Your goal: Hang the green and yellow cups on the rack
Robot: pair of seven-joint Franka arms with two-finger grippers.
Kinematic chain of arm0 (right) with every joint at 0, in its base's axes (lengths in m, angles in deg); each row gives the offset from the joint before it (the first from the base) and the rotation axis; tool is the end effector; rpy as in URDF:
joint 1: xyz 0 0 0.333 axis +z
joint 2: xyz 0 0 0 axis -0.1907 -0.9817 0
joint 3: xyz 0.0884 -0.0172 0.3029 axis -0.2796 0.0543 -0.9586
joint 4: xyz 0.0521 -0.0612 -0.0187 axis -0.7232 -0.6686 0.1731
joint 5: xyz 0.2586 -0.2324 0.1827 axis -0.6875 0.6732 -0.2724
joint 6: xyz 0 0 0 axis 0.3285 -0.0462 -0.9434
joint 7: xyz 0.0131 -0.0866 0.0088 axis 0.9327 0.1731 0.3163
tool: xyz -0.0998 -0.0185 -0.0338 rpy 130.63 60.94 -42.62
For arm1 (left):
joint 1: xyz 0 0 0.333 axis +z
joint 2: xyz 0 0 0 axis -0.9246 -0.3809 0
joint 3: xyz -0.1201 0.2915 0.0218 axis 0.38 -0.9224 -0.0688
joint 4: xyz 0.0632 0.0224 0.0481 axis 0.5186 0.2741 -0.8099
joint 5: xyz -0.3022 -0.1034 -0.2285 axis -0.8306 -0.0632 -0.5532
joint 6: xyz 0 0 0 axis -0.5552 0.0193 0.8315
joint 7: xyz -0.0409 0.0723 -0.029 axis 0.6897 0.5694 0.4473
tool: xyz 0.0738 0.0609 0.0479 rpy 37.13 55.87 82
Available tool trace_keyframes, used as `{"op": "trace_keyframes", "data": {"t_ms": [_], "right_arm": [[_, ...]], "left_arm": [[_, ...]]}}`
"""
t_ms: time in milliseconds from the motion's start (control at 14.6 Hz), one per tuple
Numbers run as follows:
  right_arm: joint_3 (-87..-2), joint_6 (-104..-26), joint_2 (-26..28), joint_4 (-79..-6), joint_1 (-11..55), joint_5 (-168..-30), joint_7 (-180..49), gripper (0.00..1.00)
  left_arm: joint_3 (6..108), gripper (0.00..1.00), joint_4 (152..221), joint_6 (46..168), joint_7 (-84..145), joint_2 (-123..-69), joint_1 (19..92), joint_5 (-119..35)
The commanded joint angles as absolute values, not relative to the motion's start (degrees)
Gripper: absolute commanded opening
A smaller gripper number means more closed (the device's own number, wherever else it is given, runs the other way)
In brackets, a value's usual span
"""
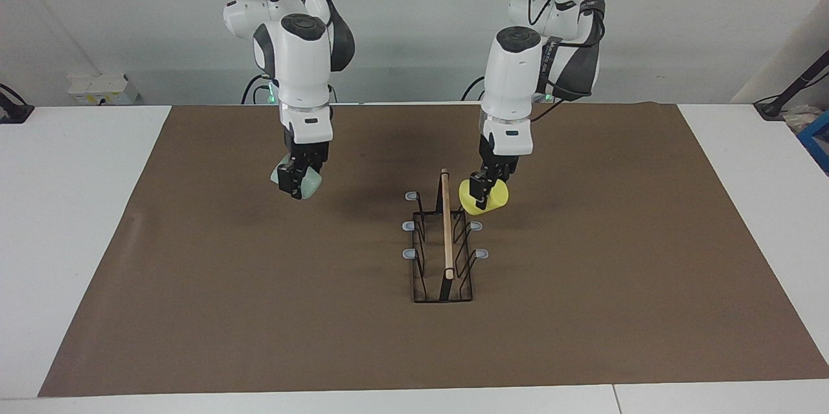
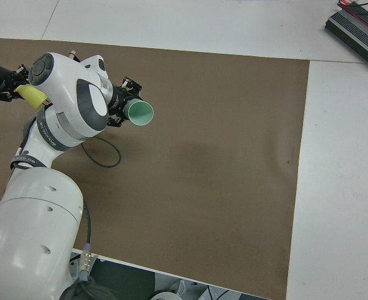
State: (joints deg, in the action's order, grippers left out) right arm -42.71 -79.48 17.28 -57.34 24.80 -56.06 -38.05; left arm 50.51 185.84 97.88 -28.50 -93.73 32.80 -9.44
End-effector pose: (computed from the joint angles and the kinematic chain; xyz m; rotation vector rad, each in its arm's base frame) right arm 0.5400 0.1824 0.4663 2.5063 1.4836 0.3310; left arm 0.5276 -0.3151 0.4553 2.8406 1.0160 0.3503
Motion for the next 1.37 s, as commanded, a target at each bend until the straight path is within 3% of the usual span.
{"op": "trace_keyframes", "data": {"t_ms": [0, 68, 137, 205, 410, 752, 1299], "right_arm": [[-42.96, -85.09, 17.78, -57.55, 24.09, -66.14, -36.71, 0.0], [-42.96, -87.11, 18.13, -57.55, 24.26, -70.79, -36.71, 0.0], [-43.04, -88.96, 18.48, -57.55, 24.35, -74.75, -36.62, 0.0], [-43.31, -90.81, 18.57, -57.55, 24.87, -77.75, -35.92, 0.0], [-43.31, -94.51, 19.1, -57.64, 25.32, -90.11, -26.21, 0.0], [-43.04, -94.78, 21.29, -59.91, 23.22, -128.17, 9.73, 0.0], [-42.96, -77.67, 24.81, -62.2, 14.87, -155.01, 33.41, 0.0]], "left_arm": [[49.62, 0.0, 186.32, 95.29, -29.55, -92.29, 29.91, -7.82], [49.62, 0.31, 186.23, 95.38, -29.55, -92.29, 29.73, -7.47], [49.71, 0.74, 186.23, 95.21, -29.11, -92.29, 29.64, -6.25], [49.79, 1.0, 185.88, 95.21, -28.67, -92.29, 29.64, -5.19], [49.88, 1.0, 183.51, 93.03, -26.66, -92.99, 29.91, -5.01], [49.44, 1.0, 180.52, 87.65, -12.79, -92.65, 31.05, -5.18], [49.62, 1.0, 181.13, 84.13, 16.82, -88.78, 43.77, -9.47]]}}
